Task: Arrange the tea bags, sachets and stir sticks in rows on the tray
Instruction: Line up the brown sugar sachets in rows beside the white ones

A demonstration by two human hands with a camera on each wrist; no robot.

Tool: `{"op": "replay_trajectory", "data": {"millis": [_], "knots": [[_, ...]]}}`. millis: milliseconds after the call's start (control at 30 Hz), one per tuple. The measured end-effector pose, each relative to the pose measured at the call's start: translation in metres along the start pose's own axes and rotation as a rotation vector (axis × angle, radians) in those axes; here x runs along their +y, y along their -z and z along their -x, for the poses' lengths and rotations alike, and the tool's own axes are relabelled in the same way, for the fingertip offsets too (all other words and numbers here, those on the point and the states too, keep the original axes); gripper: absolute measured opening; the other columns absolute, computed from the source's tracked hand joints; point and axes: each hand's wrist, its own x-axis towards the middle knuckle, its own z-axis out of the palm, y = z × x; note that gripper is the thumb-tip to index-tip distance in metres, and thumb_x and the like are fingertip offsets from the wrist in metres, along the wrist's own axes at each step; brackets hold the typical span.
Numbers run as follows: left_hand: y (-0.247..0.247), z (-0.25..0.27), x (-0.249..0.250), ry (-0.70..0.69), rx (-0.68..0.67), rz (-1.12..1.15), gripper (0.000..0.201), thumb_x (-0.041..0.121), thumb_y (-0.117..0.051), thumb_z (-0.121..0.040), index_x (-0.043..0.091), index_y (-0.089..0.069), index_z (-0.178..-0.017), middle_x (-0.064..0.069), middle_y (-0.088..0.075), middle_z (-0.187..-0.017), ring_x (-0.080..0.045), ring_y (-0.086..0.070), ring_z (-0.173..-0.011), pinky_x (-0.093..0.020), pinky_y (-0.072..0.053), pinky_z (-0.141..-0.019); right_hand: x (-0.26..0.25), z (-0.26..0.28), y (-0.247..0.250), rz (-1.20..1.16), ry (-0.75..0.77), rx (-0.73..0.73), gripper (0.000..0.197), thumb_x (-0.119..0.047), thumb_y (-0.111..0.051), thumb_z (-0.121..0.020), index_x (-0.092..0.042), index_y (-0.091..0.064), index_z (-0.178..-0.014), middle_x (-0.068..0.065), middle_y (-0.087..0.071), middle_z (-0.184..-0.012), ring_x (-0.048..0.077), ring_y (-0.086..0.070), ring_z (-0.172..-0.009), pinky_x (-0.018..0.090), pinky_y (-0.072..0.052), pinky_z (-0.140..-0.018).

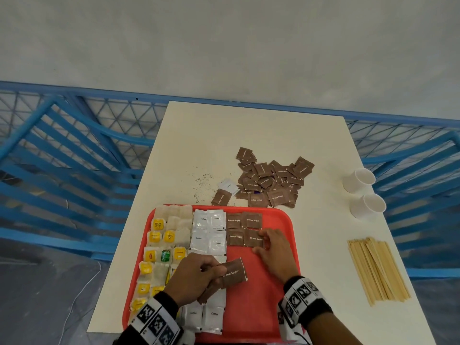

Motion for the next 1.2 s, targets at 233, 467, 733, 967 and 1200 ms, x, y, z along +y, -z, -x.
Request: {"op": "replay_trajectory", "data": {"millis": [233, 467, 733, 967, 1200], "knots": [[0.008, 0.003, -0.006, -0.004, 0.008, -0.012, 0.022, 0.028, -0.069, -0.092, 0.021, -0.076, -0.072, 0.005, -0.073, -0.068, -0.005, -0.063, -0.064, -0.012, -0.043, -0.062, 0.008, -0.011, -0.003, 0.05, 0.074, -0.024, 0.031, -0.011, -0.078, -0.079, -0.018, -0.066, -0.107, -0.003, -0.055, -0.109, 0.008, -0.053, -0.087, 0.02, -0.043, -0.081], [0.014, -0.002, 0.004, -0.018, -0.002, -0.042, 0.023, 0.03, -0.067, -0.094, 0.021, -0.074, -0.074, 0.003, -0.073, -0.073, -0.001, -0.062, -0.066, -0.012, -0.045, -0.065, -0.027, 0.02, 0.02, -0.207, 0.106, -0.016, 0.017, -0.039, -0.074, -0.081, -0.026, -0.07, -0.092, -0.012, -0.067, -0.095, -0.003, -0.058, -0.079, 0.011, -0.044, -0.074], [0.021, -0.004, 0.023, -0.106, -0.055, -0.017, 0.036, 0.028, -0.061, -0.098, 0.023, -0.064, -0.063, 0.013, -0.059, -0.055, -0.001, -0.054, -0.055, -0.012, -0.039, -0.06, -0.052, 0.067, 0.028, -0.531, 0.063, -0.285, 0.013, -0.019, -0.072, -0.089, -0.021, -0.073, -0.076, -0.01, -0.065, -0.059, 0.003, -0.054, -0.056, 0.019, -0.042, -0.058], [0.011, 0.009, 0.007, 0.093, 0.027, 0.118, 0.031, 0.027, -0.063, -0.097, 0.013, -0.075, -0.073, 0.002, -0.069, -0.055, -0.003, -0.056, -0.041, -0.019, -0.043, -0.051, -0.022, 0.045, 0.01, -0.374, -0.099, -0.166, 0.017, -0.018, -0.077, -0.085, -0.011, -0.073, -0.069, -0.01, -0.064, -0.063, -0.002, -0.051, -0.057, 0.015, -0.039, -0.057], [0.022, 0.023, -0.001, 0.143, 0.077, 0.16, 0.033, 0.022, -0.061, -0.098, 0.007, -0.072, -0.07, 0.004, -0.058, -0.041, -0.001, -0.048, -0.034, -0.016, -0.042, -0.051, -0.017, 0.014, -0.026, -0.198, -0.193, -0.101, 0.023, -0.019, -0.081, -0.078, -0.01, -0.07, -0.06, -0.007, -0.06, -0.054, -0.005, -0.046, -0.044, 0.012, -0.038, -0.05]]}}
